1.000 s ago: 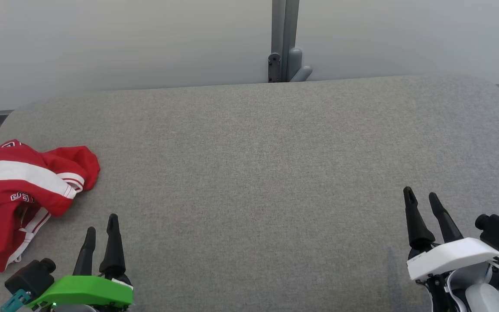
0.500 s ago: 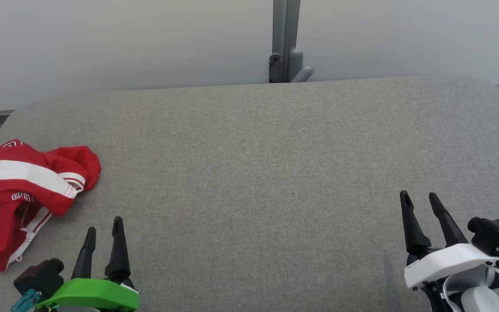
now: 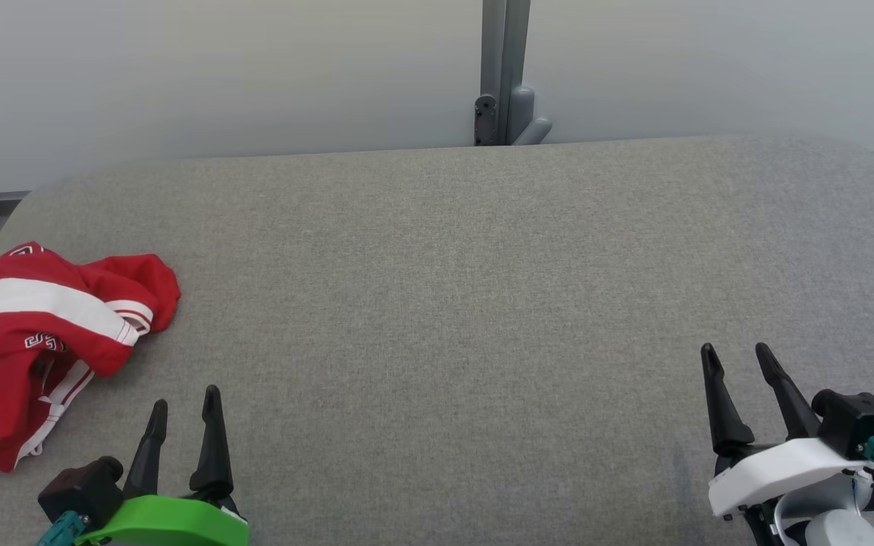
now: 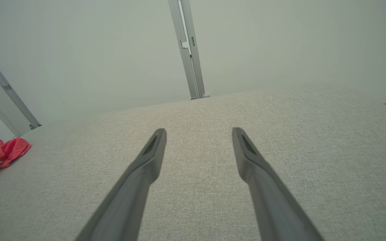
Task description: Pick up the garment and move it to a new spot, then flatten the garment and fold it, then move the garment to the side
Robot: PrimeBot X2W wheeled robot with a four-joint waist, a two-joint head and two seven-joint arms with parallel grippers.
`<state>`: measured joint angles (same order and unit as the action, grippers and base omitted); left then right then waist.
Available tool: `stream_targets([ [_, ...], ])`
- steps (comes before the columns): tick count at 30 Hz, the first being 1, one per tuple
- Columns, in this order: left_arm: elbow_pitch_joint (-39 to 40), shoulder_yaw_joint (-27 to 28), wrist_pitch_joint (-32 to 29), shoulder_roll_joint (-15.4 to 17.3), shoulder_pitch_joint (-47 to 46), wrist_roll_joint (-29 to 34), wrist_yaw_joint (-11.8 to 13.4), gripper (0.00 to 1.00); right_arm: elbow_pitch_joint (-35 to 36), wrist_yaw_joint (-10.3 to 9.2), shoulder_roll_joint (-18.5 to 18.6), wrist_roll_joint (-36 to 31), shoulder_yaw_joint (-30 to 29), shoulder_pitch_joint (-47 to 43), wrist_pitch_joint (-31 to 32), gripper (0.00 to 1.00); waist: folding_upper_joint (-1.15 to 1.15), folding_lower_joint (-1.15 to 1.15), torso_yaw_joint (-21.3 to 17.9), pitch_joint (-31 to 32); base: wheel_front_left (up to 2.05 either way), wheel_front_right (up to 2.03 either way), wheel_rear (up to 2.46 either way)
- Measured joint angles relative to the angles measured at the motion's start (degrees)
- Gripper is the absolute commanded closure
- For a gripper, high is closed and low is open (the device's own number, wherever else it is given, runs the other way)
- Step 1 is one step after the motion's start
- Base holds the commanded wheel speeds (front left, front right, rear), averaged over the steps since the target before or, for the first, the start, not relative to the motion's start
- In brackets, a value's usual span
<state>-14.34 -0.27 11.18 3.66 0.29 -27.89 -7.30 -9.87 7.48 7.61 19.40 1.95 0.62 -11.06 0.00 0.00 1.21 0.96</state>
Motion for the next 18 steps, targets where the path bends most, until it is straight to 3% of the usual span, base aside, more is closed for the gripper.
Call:
stream_targets([
  [18,-2.02,-1.92,2.04,1.16,0.49,6.91,-0.08,0.00,-1.21,0.00,-0.04,-7.53,-1.87,-0.40,-2.19,0.00,0.00,0.00,0.02,0.16,0.00,0.00,0.00],
])
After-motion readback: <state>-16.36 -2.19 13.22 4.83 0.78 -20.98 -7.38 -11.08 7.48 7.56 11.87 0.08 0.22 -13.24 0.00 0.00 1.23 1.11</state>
